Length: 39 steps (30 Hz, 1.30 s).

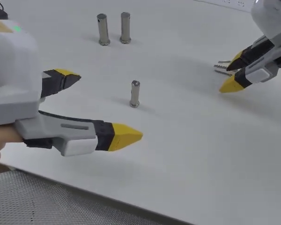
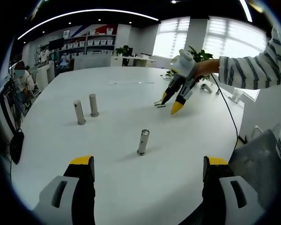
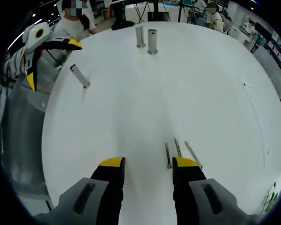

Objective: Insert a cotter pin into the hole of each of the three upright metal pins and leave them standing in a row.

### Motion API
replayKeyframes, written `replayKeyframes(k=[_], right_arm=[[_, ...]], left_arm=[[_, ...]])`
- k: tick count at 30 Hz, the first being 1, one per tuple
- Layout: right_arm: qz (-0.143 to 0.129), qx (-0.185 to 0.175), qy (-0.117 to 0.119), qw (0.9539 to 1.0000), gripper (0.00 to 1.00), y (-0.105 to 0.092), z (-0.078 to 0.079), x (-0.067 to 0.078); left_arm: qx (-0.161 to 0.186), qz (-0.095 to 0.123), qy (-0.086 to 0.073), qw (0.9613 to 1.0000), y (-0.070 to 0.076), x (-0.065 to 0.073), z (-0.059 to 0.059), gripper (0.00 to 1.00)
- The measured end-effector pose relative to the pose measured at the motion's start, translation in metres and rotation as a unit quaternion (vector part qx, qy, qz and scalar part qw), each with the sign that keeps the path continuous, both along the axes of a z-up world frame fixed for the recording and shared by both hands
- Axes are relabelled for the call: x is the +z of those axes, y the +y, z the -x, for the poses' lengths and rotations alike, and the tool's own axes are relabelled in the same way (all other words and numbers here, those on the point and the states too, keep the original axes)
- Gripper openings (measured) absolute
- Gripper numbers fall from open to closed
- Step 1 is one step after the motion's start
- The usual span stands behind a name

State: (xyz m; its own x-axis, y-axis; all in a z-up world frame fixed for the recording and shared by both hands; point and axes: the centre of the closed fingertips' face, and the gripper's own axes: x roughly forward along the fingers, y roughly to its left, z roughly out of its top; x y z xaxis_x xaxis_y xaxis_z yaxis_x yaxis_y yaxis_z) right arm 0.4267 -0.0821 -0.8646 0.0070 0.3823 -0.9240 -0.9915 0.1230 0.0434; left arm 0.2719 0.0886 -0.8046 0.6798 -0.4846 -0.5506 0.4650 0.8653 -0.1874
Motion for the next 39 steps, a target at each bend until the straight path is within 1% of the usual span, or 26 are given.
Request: replayKeyframes(k=[4,7,8,10,12,15,16,18,19,21,27,29,30,31,33,35,37,39], right_arm=[[0.005,0.002,0.002,1.0,0.42,0.0,-0.001,-0.002],[0.01,0.008,0.006,0.9999,0.39,-0.001,0.0,-0.003],[0.012,0.017,-0.001,0.9998,0.36,-0.001,-0.001,-0.003],[0.015,0.015,-0.003,0.9998,0.35,-0.002,0.0,-0.003],[0.018,0.019,-0.005,0.9997,0.33,-0.002,0.0,-0.002],[0.026,0.037,-0.02,0.9988,0.29,-0.004,-0.001,-0.003],[0.026,0.038,-0.018,0.9988,0.29,-0.004,0.0,-0.002],[0.03,0.036,-0.018,0.9988,0.28,-0.003,0.0,-0.002],[0.032,0.036,-0.018,0.9987,0.26,-0.003,0.0,-0.001],[0.033,0.036,-0.018,0.9986,0.24,-0.003,-0.004,-0.002],[0.038,0.018,-0.022,0.9989,0.11,-0.003,-0.009,-0.001],[0.039,0.005,-0.026,0.9989,0.06,-0.003,-0.013,-0.001],[0.041,-0.002,-0.027,0.9988,0.05,-0.003,-0.016,-0.001],[0.04,-0.005,-0.02,0.999,0.05,-0.003,-0.014,-0.001],[0.04,0.003,-0.022,0.9989,0.05,-0.003,-0.013,-0.001],[0.046,0.038,-0.038,0.9975,0.04,-0.002,-0.012,0.0],[0.053,0.04,-0.044,0.9968,0.04,-0.002,-0.01,0.0],[0.062,0.055,-0.056,0.995,0.04,-0.001,-0.015,-0.001]], left_arm=[[0.002,0.002,0.003,1.0,0.001,-0.003,0.0,0.96],[0.002,0.002,0.007,1.0,0.001,-0.005,0.001,0.96],[0.003,0.003,0.007,1.0,0.002,-0.006,0.002,0.96],[0.01,0.009,0.009,0.9999,0.003,-0.007,0.001,0.95],[0.013,0.009,0.009,0.9998,0.004,-0.007,0.0,0.94],[0.017,0.004,0.005,0.9998,0.007,-0.007,-0.002,0.91],[0.02,0.003,0.003,0.9998,0.008,-0.006,-0.003,0.89],[0.025,0.003,-0.001,0.9997,0.01,-0.005,-0.005,0.88],[0.026,0.006,-0.001,0.9996,0.01,-0.005,-0.005,0.88],[0.027,0.006,0.001,0.9996,0.01,-0.006,-0.005,0.88],[0.027,0.006,0.003,0.9996,0.007,-0.008,-0.004,0.87],[0.026,0.007,0.003,0.9996,0.006,-0.008,-0.004,0.87],[0.026,0.007,0.003,0.9996,0.006,-0.008,-0.004,0.87],[0.025,0.007,0.004,0.9997,0.005,-0.009,-0.003,0.87],[0.025,0.009,0.006,0.9996,0.005,-0.009,-0.003,0.87],[0.027,0.014,0.007,0.9995,0.004,-0.009,-0.003,0.87],[0.026,0.011,0.006,0.9996,0.004,-0.008,-0.003,0.86],[0.024,0.008,0.006,0.9997,0.004,-0.008,-0.003,0.86]])
